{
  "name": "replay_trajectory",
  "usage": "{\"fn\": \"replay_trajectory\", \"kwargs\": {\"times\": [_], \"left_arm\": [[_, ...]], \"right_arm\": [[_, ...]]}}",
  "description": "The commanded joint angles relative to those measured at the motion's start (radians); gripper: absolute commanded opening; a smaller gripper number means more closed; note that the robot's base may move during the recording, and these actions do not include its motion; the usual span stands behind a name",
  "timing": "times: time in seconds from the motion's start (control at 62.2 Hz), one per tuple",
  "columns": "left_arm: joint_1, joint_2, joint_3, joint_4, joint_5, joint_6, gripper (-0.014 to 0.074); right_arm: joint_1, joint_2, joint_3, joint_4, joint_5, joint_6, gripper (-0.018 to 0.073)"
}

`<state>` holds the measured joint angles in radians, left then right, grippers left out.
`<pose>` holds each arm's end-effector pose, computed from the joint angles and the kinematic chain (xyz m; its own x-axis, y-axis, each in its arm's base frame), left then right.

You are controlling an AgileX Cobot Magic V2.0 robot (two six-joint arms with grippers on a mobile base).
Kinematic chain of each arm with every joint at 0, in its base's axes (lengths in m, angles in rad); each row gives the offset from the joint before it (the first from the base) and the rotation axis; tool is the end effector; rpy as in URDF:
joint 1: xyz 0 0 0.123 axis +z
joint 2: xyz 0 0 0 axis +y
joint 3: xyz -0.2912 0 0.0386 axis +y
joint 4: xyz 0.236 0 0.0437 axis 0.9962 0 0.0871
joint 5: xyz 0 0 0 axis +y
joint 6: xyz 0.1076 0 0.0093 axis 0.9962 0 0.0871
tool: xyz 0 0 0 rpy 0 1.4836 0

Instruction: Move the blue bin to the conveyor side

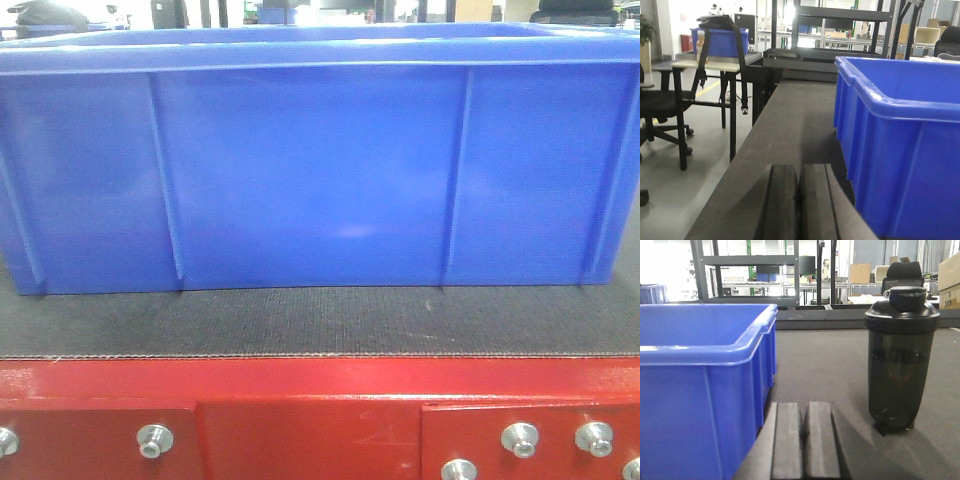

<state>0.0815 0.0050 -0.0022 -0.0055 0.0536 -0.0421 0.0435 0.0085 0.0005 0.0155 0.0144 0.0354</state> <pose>0.0529 0.0043 0.2093 0.0345 -0.0449 -0.9984 -0.0796 0.9957 -0.0475 0.0533 0.0023 0.2124 0.0614 0.0536 -0.9967 -0.0469 0.9976 0.0508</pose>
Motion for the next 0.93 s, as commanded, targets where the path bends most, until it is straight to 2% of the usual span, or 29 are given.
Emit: {"fn": "replay_trajectory", "kwargs": {"times": [0.0, 0.916], "left_arm": [[0.003, -0.005, 0.002, 0.019, -0.005, -0.028, -0.0012], [-0.001, -0.005, 0.002, 0.021, -0.019, -0.028, -0.0012]], "right_arm": [[-0.005, -0.009, -0.001, -0.002, -0.023, -0.004, -0.0078], [-0.005, -0.009, -0.001, -0.002, -0.023, -0.004, -0.0078]]}}
